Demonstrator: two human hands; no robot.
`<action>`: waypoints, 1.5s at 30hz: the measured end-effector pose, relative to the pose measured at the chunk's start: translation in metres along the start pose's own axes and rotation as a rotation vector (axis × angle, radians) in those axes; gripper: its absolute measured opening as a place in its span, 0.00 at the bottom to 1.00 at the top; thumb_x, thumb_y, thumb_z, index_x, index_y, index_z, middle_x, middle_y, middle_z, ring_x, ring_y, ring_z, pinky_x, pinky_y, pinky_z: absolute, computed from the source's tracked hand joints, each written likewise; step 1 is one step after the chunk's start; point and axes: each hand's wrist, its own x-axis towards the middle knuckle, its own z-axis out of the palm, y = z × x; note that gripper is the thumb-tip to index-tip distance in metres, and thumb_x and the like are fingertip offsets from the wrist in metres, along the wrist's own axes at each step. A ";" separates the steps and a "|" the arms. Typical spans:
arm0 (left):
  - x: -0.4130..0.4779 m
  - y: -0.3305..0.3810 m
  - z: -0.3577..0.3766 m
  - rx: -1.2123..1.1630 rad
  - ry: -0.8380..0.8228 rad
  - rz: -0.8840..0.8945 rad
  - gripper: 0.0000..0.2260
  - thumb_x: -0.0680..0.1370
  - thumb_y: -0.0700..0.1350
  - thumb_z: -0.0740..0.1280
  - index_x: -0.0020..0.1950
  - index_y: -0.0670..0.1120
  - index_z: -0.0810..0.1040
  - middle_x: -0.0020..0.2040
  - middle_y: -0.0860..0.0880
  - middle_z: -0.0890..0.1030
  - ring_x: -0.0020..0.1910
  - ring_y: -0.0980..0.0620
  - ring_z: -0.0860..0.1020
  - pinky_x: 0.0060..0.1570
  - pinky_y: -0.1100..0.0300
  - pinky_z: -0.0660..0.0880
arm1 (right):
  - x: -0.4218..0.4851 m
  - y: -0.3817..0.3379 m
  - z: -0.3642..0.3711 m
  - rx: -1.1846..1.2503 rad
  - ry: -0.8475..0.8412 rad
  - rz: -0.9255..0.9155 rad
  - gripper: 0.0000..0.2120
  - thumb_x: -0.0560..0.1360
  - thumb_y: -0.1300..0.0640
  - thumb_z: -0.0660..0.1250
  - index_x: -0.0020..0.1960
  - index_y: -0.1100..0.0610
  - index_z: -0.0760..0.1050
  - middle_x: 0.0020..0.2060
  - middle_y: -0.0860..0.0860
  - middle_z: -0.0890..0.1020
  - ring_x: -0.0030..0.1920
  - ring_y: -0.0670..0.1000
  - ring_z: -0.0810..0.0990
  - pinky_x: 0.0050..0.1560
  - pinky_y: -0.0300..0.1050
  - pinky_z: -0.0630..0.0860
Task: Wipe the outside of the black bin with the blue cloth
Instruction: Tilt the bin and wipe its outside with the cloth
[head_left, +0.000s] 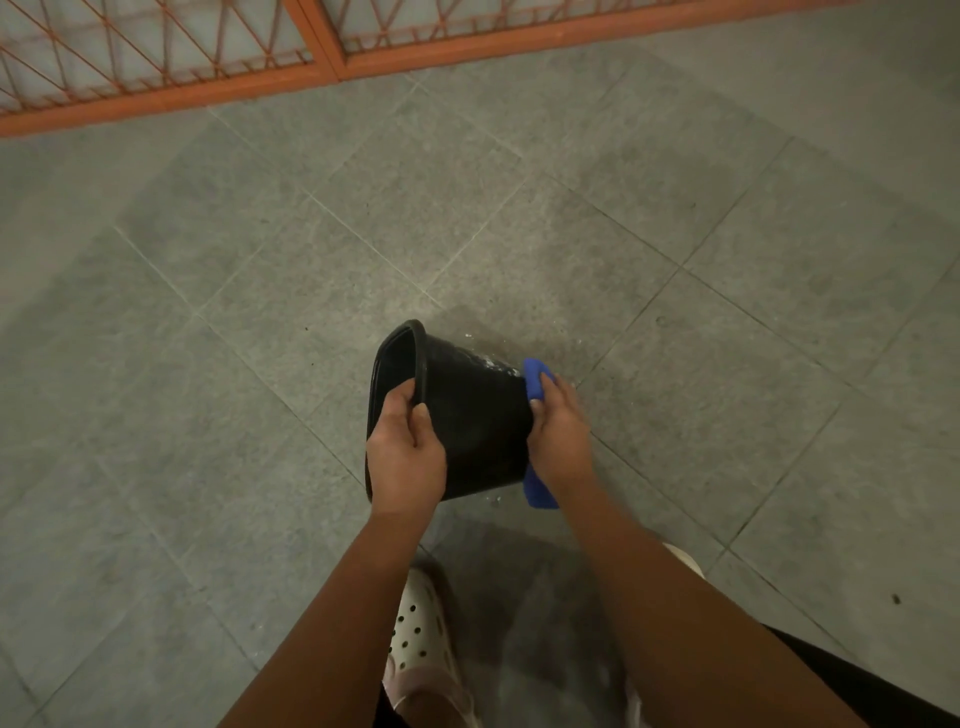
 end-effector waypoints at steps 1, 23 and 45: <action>0.000 0.001 0.000 0.003 -0.003 0.003 0.14 0.82 0.41 0.57 0.67 0.50 0.72 0.53 0.53 0.77 0.51 0.57 0.75 0.55 0.59 0.73 | -0.001 0.000 0.001 -0.008 0.004 0.055 0.21 0.80 0.58 0.53 0.73 0.55 0.59 0.73 0.54 0.61 0.73 0.54 0.58 0.74 0.52 0.55; 0.008 0.000 -0.004 0.003 -0.068 0.007 0.16 0.82 0.42 0.56 0.69 0.50 0.70 0.55 0.53 0.76 0.55 0.55 0.74 0.59 0.59 0.71 | -0.022 -0.001 0.012 -0.236 0.125 -0.032 0.28 0.74 0.65 0.59 0.73 0.57 0.58 0.68 0.60 0.64 0.68 0.58 0.63 0.69 0.51 0.62; 0.018 0.002 -0.012 0.066 -0.074 -0.065 0.16 0.83 0.43 0.52 0.71 0.48 0.68 0.52 0.50 0.75 0.50 0.52 0.74 0.49 0.61 0.66 | -0.034 0.015 0.008 -0.043 0.111 -0.062 0.20 0.77 0.68 0.58 0.67 0.61 0.68 0.70 0.58 0.68 0.71 0.57 0.63 0.72 0.45 0.56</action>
